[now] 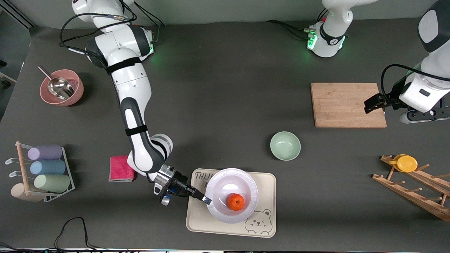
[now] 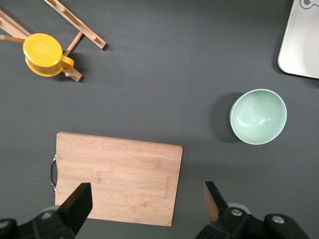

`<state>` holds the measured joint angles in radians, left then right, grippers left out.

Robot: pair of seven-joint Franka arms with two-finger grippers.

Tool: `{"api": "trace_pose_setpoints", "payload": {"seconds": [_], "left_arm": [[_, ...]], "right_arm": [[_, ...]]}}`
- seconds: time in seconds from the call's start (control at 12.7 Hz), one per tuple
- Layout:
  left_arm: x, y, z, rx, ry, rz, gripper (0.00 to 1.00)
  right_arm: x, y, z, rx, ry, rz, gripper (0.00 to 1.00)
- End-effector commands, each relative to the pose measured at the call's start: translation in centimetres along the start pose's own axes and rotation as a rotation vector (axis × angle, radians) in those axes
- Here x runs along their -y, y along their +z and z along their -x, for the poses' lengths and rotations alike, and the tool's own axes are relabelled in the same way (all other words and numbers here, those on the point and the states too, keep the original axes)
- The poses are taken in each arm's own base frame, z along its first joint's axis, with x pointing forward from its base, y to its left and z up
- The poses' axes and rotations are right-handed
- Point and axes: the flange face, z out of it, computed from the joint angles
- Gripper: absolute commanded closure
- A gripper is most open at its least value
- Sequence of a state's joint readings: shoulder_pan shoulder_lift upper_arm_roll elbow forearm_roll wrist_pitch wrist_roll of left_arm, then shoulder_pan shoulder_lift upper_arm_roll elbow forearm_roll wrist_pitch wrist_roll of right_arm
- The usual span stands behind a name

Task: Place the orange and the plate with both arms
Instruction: 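Release the plate and draw the right gripper back from the tray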

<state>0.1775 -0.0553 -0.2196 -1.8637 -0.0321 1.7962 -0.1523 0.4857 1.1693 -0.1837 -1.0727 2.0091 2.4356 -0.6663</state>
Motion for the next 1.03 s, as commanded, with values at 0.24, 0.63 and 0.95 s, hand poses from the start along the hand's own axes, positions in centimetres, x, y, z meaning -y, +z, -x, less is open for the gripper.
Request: {"api": "trace_pose_setpoints", "payload": {"seconds": [0.24,0.63,0.95], "left_arm": [[0.0,-1.1,0.4,-0.027,-0.022,0.011,0.0],[-1.0,-1.2,-0.1,-0.061,-0.1,0.026,0.0],[-1.4,-1.0,-0.5,-0.061,-0.057,0.016,0.0]], "right_arm": [[-2.3,0.6,0.2,-0.051,-0.019,-0.05,1.0],[-1.7,0.5,0.0,-0.047,0.006,-0.063,0.0],[0.1,-0.1,-0.8,-0.043,0.035,-0.06,0.0]]}}
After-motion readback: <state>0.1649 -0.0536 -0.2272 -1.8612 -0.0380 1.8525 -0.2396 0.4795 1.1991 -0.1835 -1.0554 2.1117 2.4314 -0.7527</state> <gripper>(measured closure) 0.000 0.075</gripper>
